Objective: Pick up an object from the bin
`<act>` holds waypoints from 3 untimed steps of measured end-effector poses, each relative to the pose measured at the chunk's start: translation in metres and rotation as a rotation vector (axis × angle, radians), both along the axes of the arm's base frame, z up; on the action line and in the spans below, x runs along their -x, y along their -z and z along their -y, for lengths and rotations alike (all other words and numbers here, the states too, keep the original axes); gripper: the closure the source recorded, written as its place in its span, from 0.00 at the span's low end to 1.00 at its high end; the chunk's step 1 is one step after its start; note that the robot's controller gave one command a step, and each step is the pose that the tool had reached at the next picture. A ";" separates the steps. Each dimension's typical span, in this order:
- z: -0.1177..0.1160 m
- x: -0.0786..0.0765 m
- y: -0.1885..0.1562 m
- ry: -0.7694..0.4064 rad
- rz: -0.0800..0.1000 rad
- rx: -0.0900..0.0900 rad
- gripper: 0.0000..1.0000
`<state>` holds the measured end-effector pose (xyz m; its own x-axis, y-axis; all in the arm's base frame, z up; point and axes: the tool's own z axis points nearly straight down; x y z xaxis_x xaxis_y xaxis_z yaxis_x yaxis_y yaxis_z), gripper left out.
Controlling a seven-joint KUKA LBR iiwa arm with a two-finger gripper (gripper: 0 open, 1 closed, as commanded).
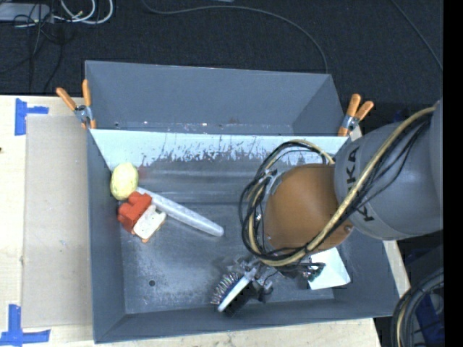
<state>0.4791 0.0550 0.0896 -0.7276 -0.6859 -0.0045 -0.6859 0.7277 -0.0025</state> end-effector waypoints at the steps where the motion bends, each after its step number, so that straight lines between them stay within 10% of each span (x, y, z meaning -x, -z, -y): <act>1: 0.000 0.001 -0.012 0.001 -0.003 0.000 1.00; 3: -0.001 0.001 -0.034 0.003 -0.002 0.000 1.00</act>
Offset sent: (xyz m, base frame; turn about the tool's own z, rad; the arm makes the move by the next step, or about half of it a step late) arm 0.0001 0.0000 0.0524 0.0000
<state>0.4785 0.0555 0.1238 -0.7297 -0.6837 -0.0031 -0.6837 0.7297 -0.0008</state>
